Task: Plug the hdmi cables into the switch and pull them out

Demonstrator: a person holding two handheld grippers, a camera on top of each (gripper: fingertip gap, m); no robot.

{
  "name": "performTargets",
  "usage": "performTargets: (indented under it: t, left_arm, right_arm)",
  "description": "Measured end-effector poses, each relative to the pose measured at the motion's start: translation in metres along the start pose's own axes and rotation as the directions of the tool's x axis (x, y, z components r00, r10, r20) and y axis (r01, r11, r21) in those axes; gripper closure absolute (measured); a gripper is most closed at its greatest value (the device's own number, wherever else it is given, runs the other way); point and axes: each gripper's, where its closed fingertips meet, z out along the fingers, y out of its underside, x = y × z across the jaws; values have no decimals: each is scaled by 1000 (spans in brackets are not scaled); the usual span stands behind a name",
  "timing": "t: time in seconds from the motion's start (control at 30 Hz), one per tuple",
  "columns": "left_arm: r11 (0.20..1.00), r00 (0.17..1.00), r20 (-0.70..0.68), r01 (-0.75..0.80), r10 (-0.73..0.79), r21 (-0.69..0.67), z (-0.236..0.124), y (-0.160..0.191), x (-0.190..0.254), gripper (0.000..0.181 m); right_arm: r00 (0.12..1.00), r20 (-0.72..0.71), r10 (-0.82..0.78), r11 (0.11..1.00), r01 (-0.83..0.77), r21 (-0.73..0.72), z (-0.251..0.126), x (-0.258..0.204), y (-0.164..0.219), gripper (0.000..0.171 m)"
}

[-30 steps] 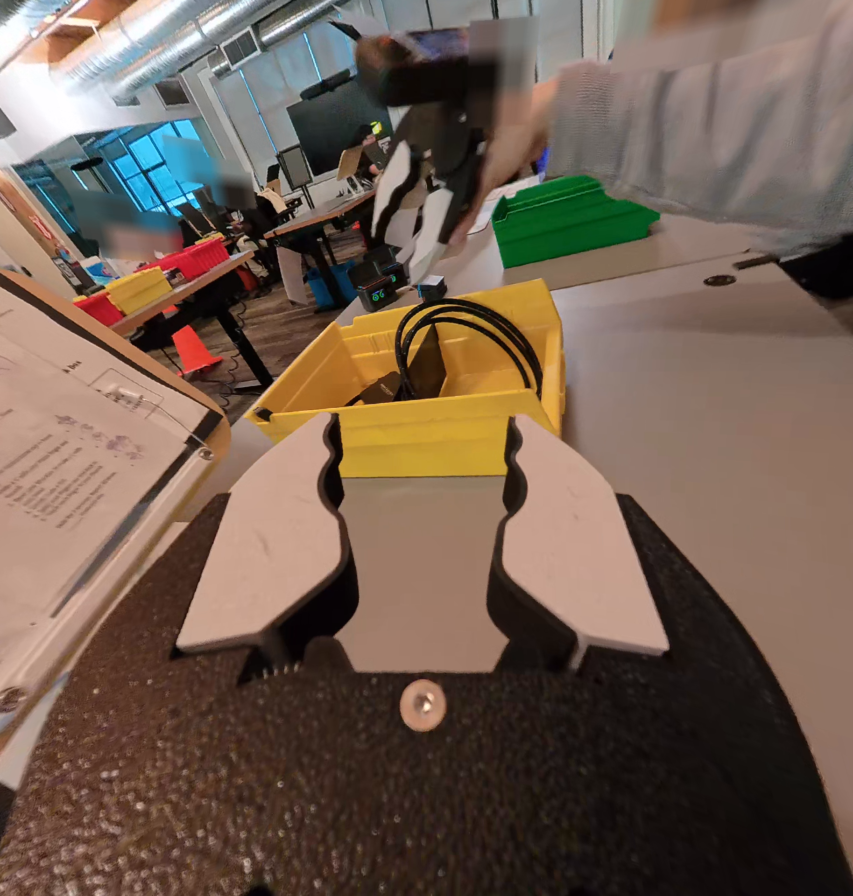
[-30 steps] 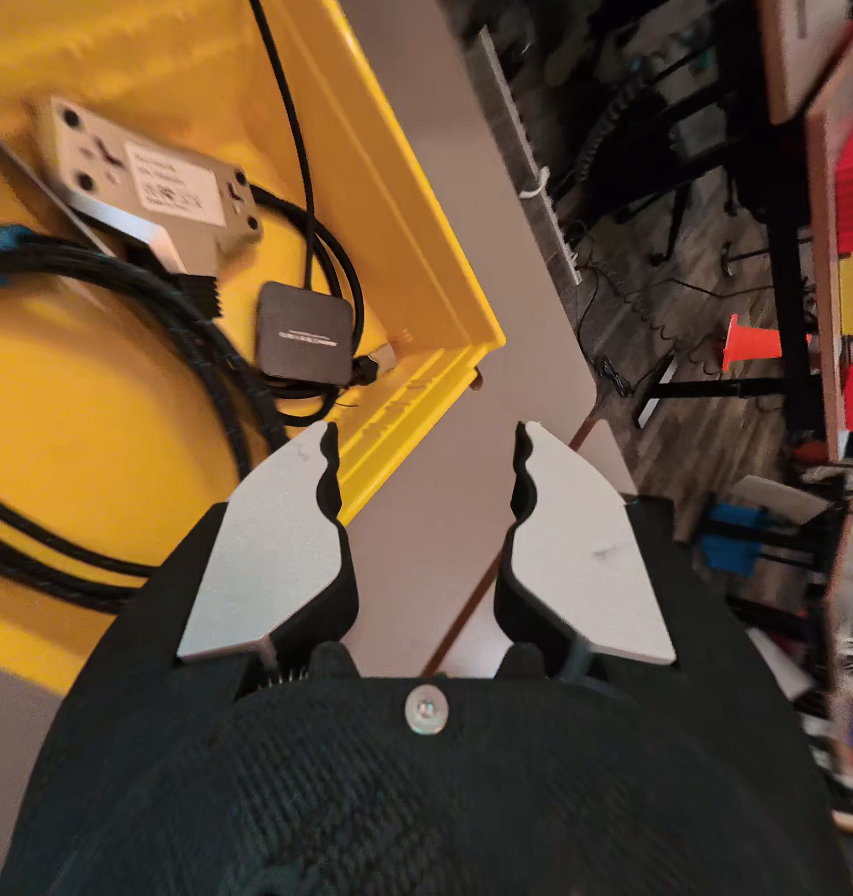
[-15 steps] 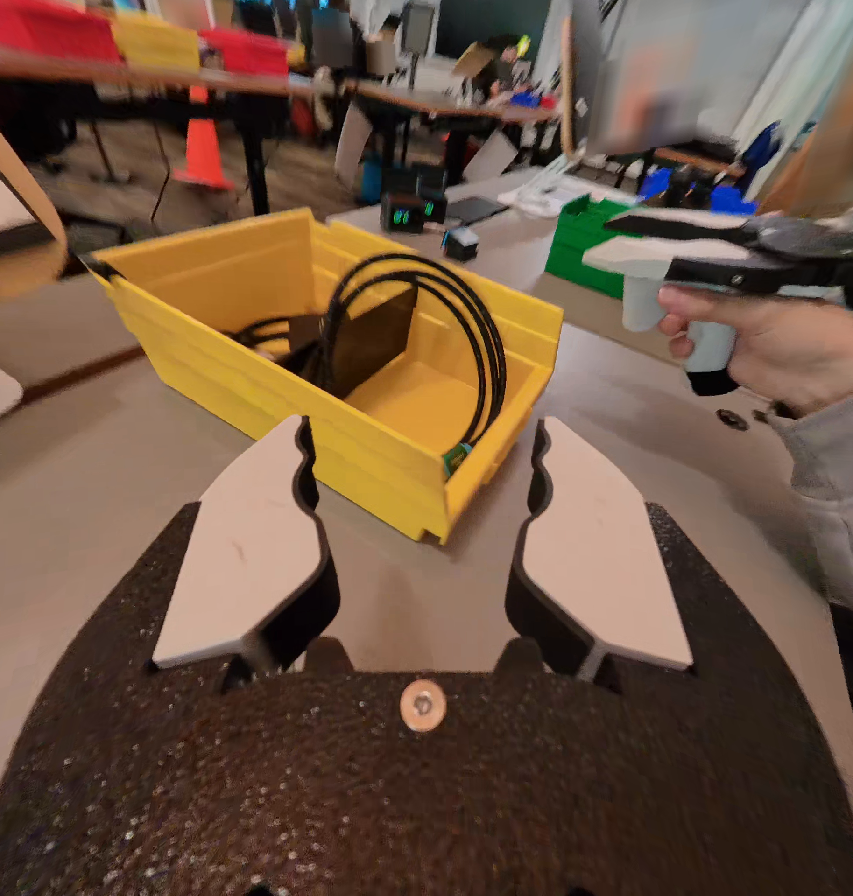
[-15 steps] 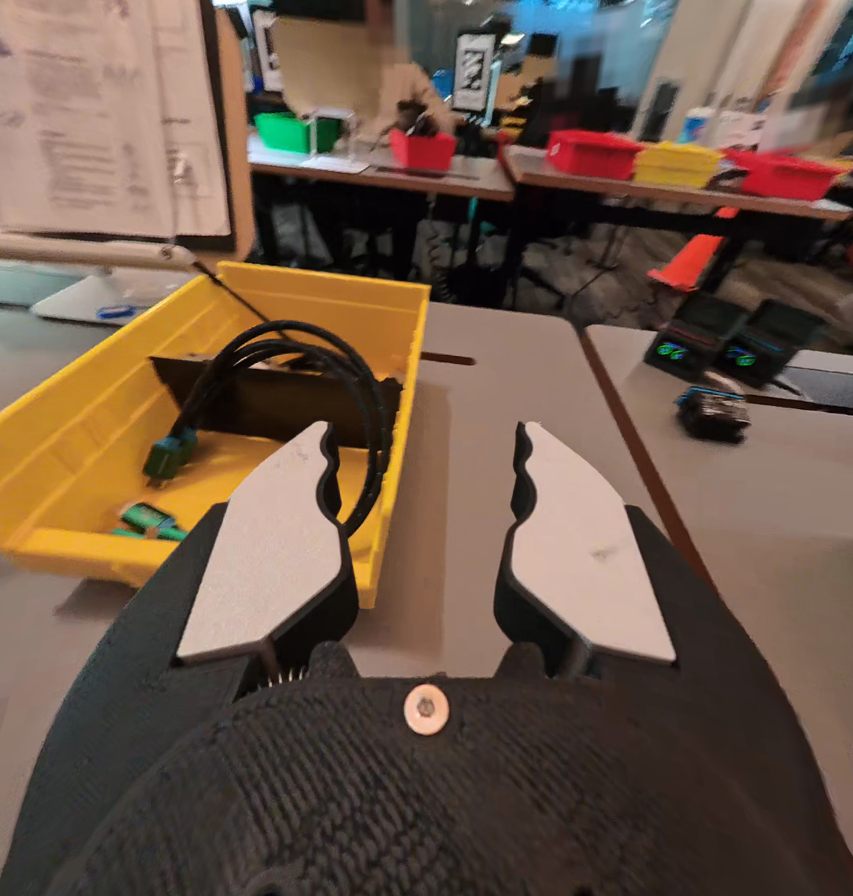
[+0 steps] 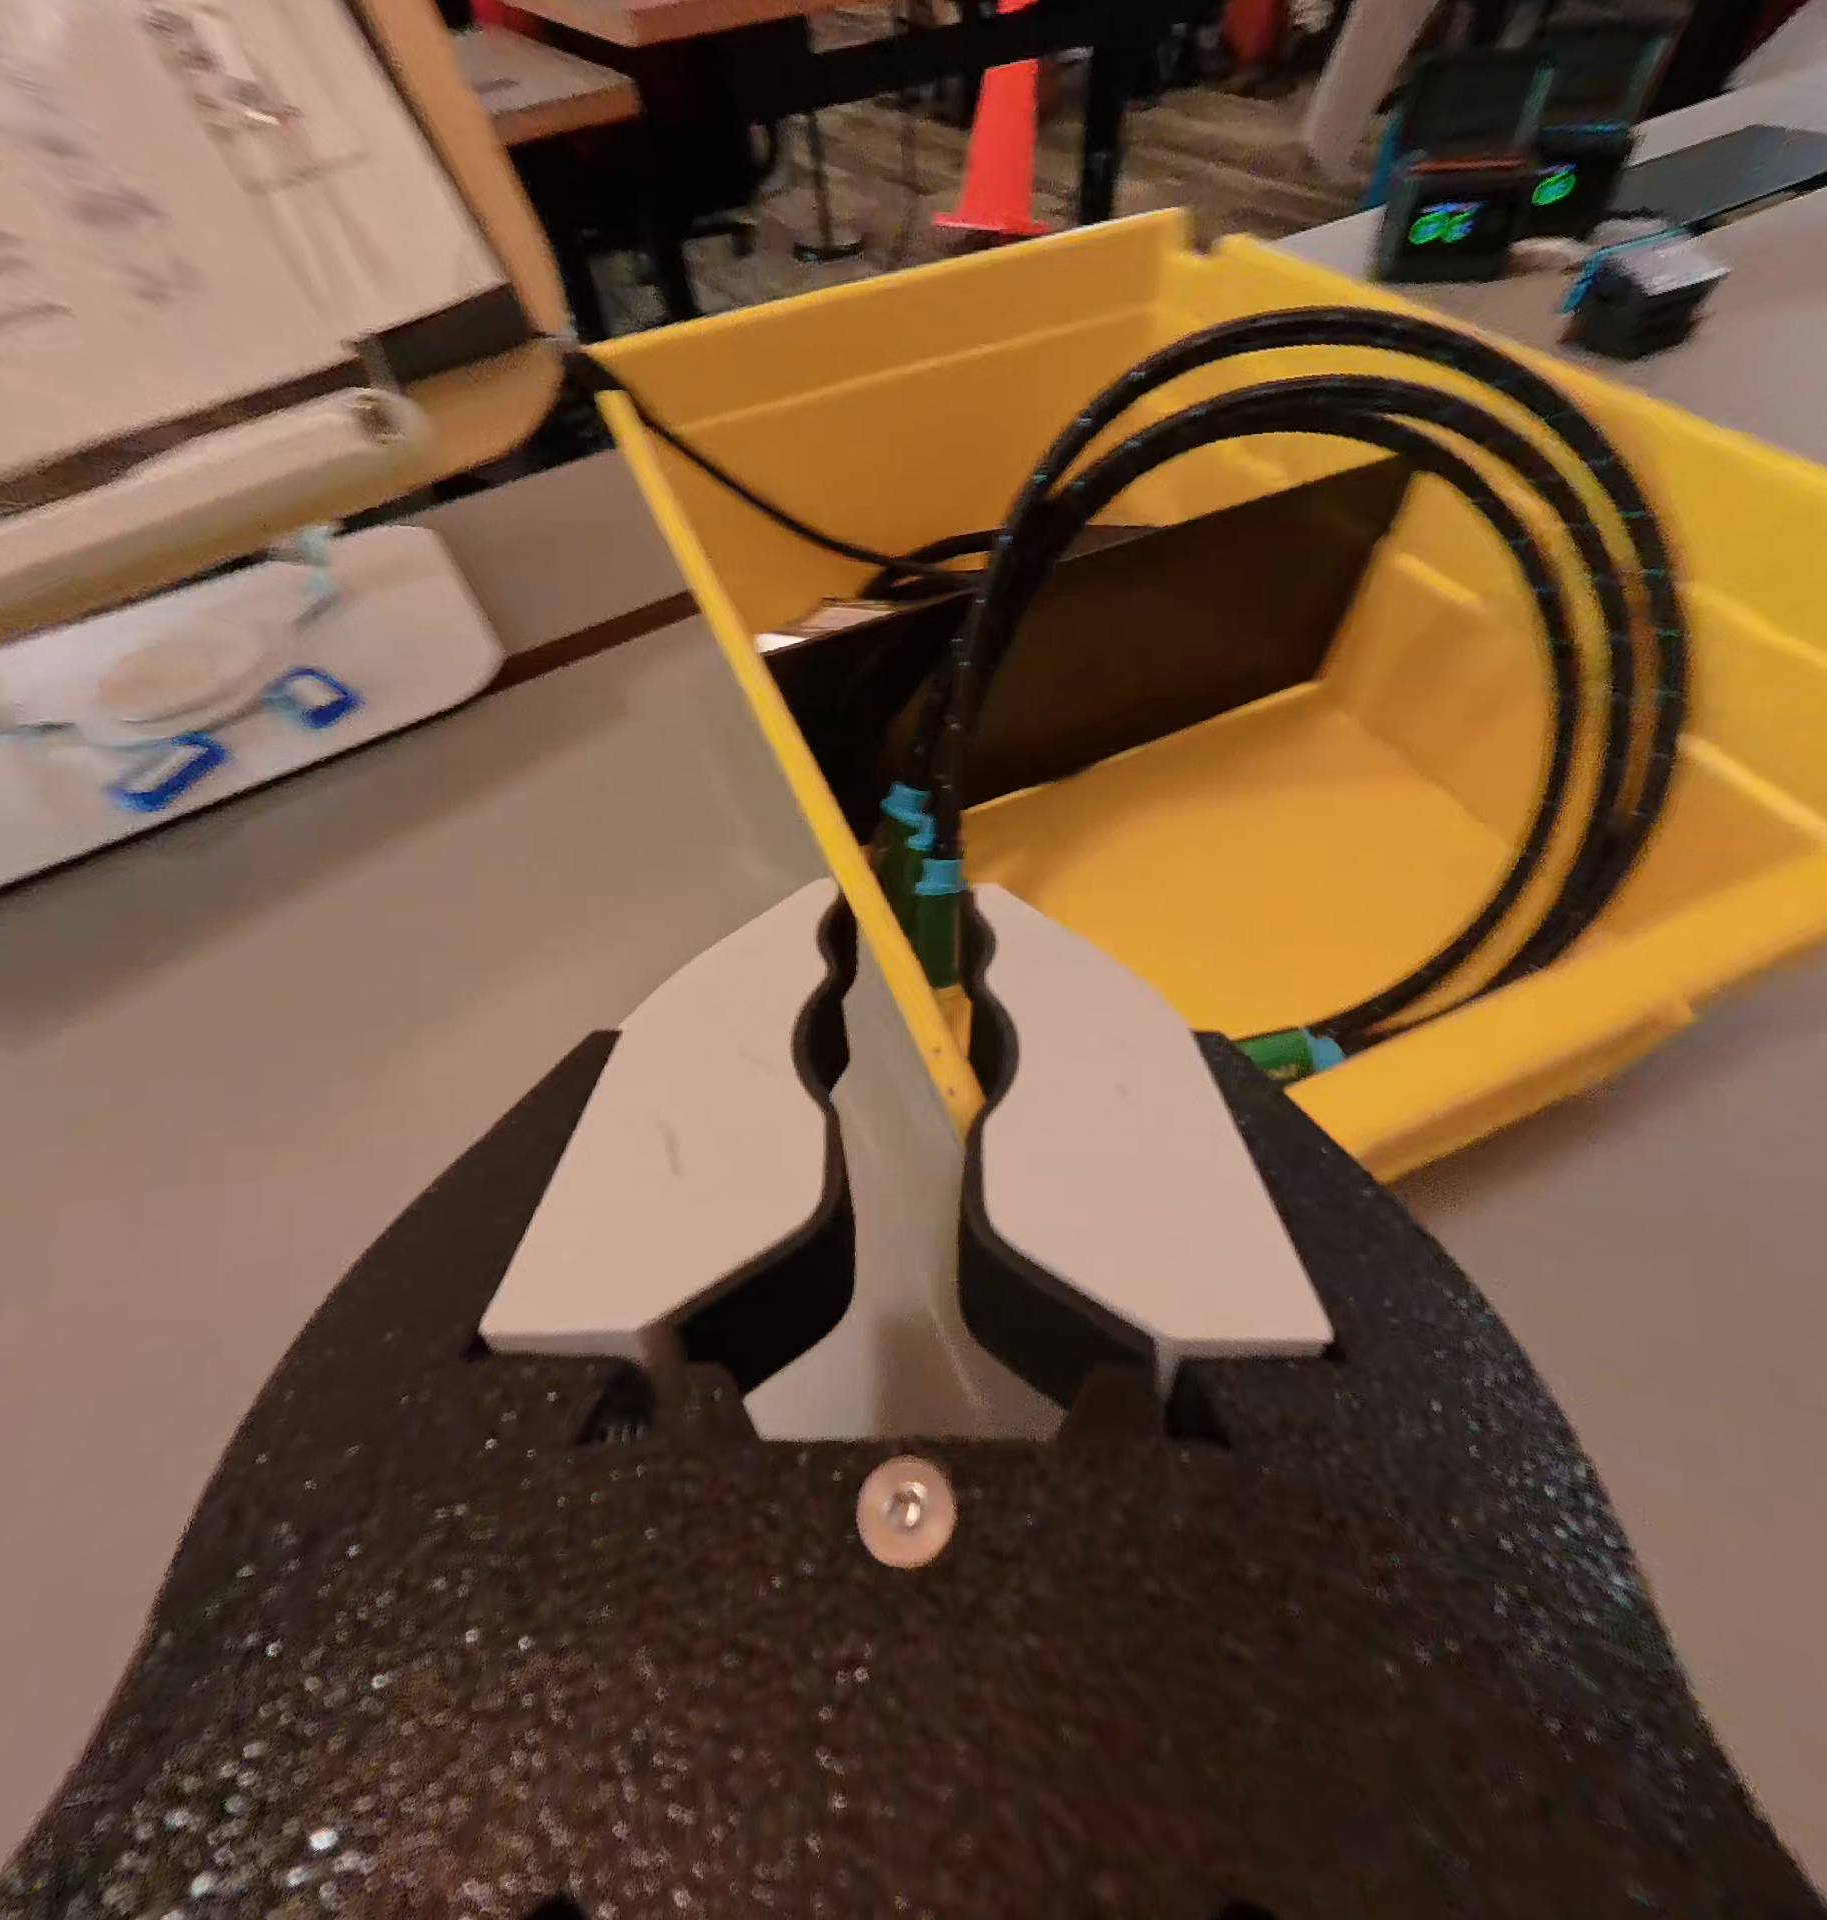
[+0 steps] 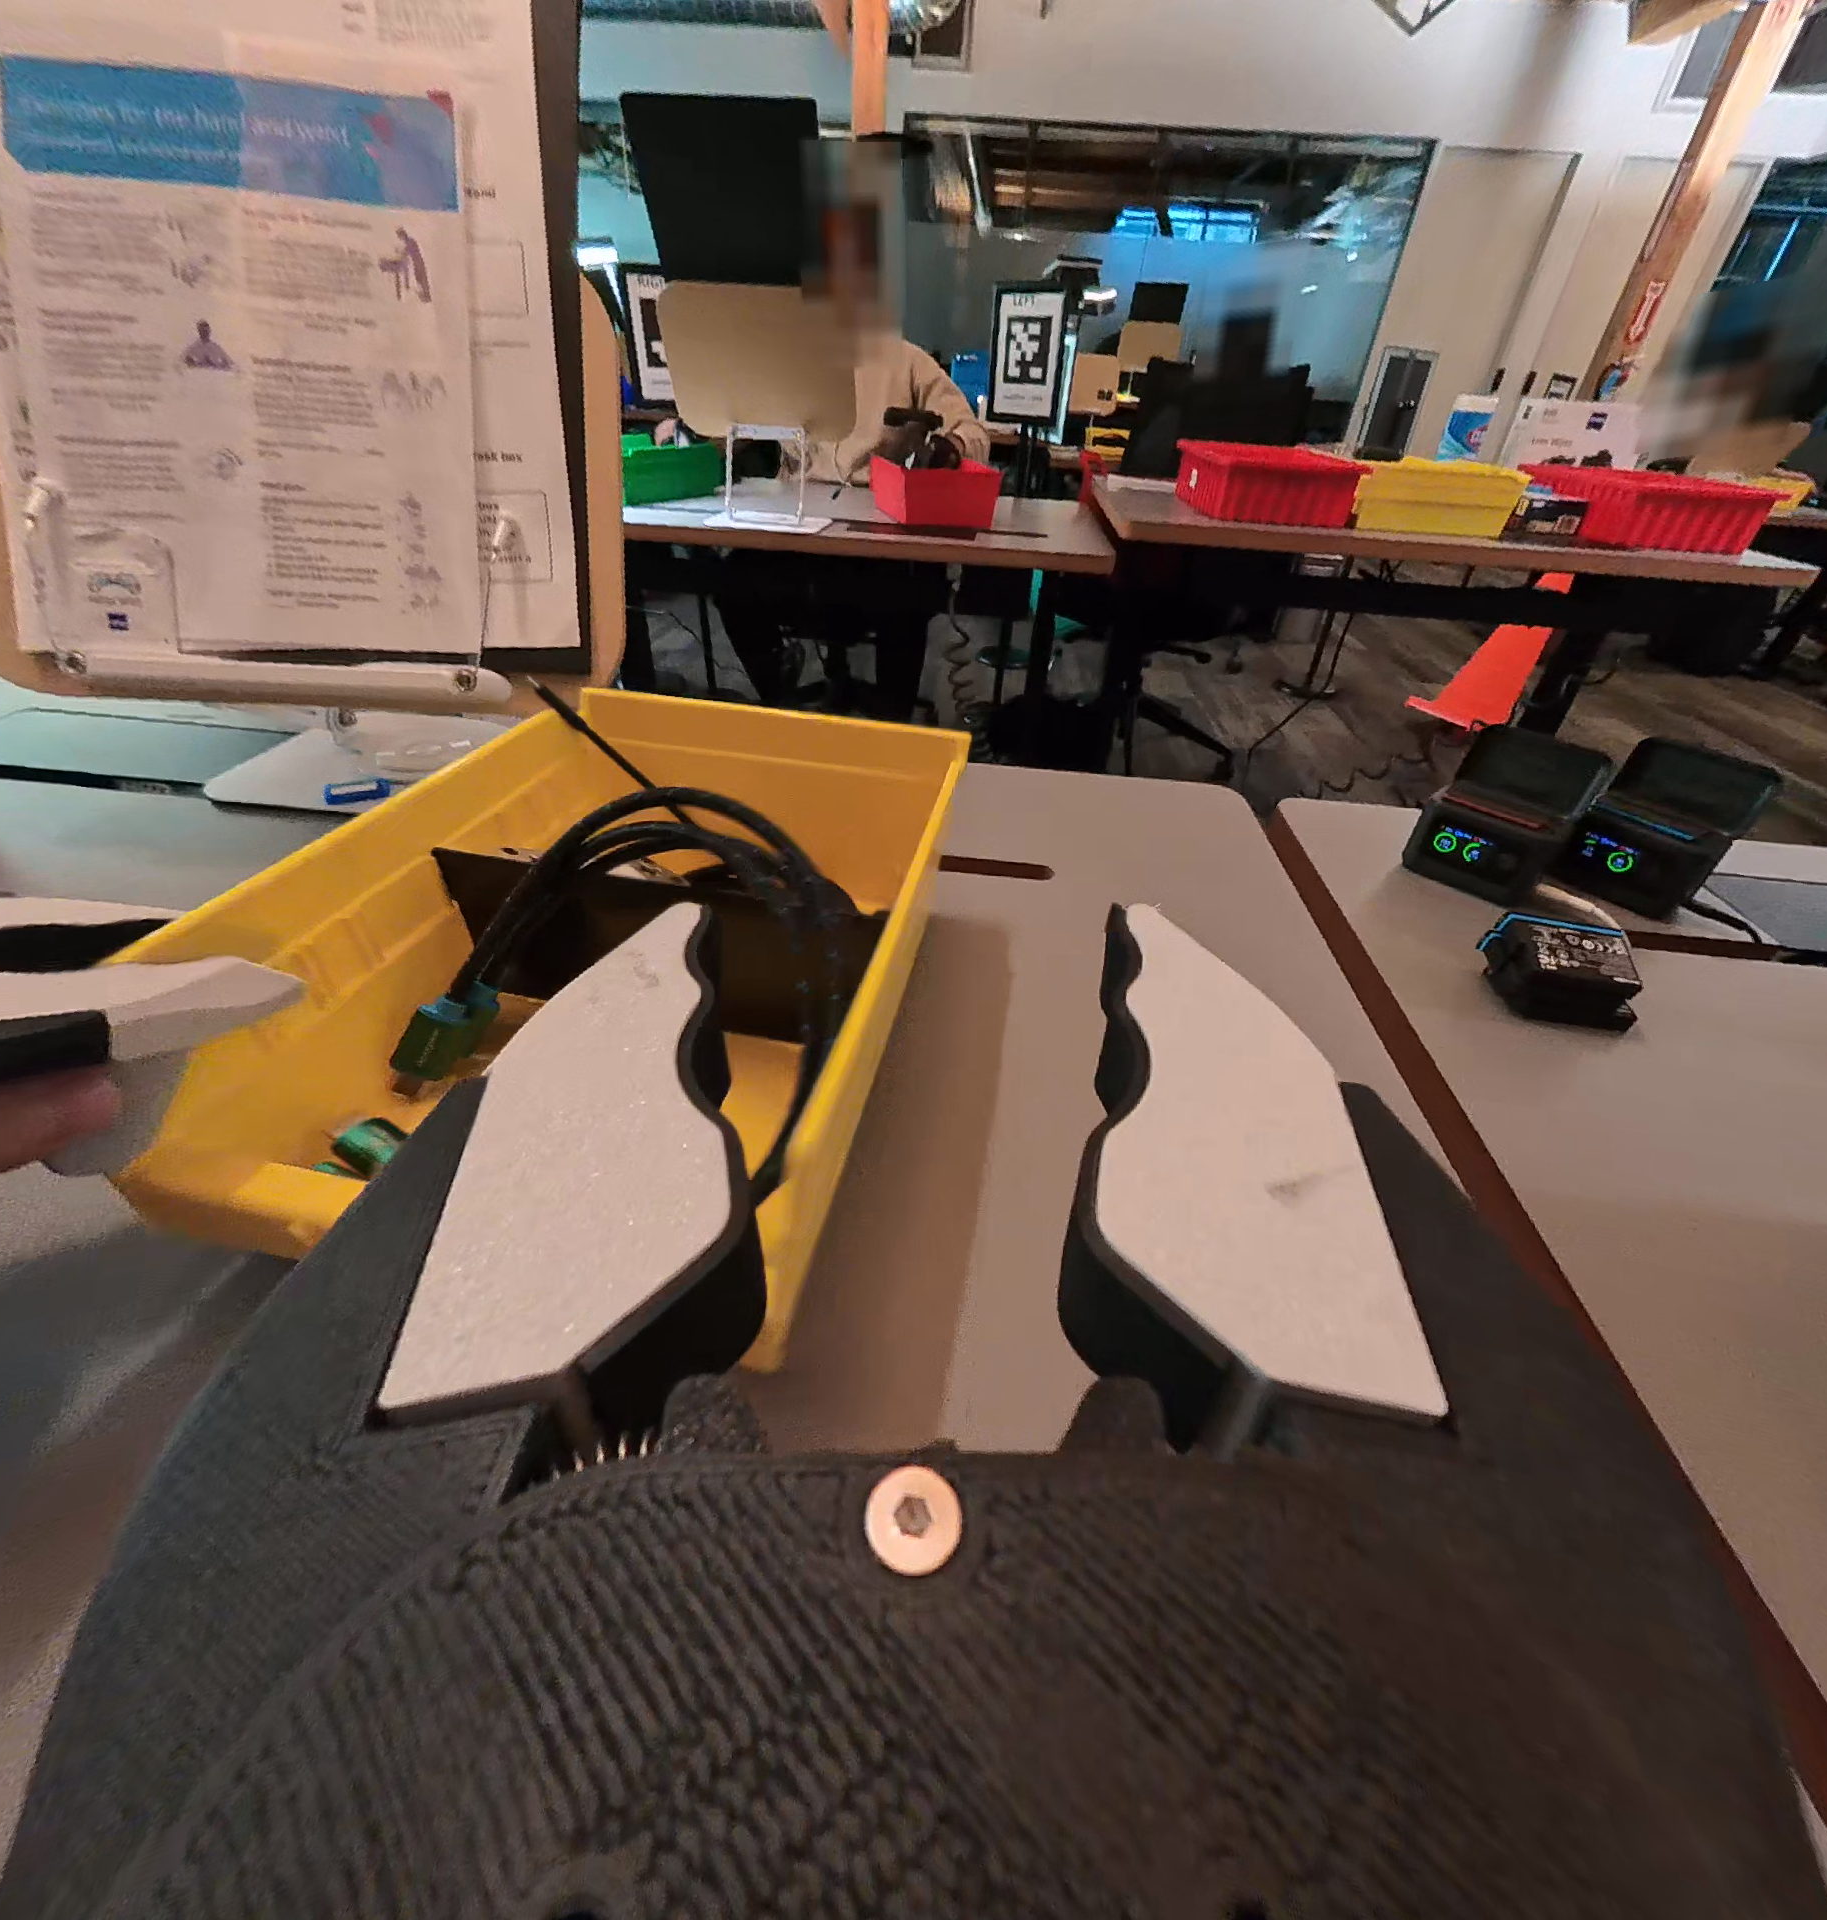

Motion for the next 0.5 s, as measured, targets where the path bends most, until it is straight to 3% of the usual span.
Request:
performTargets:
  t: [0.17, 0.27, 0.4, 0.5]
  left_arm:
    - [996, 994, 72, -83, 85, -27, -43, 22, -63, 174]
    - [1000, 999, 31, -26, 27, -7, -83, 40, -88, 176]
    - [1000, 997, 77, 0, -1, 11, -138, 64, -119, 177]
    - [1000, 992, 126, 14, -15, 6, -170, 79, -142, 177]
  right_arm:
    - [997, 60, 47, 999, -47, -2, -1, -10, -2, 106]
    - [986, 162, 48, 998, -43, -40, 4, -42, -1, 107]
    - [877, 478, 48, 995, -1, -99, 19, -146, -14, 103]
    - [719, 686, 112, 988, -5, -156, 33, -240, -45, 100]
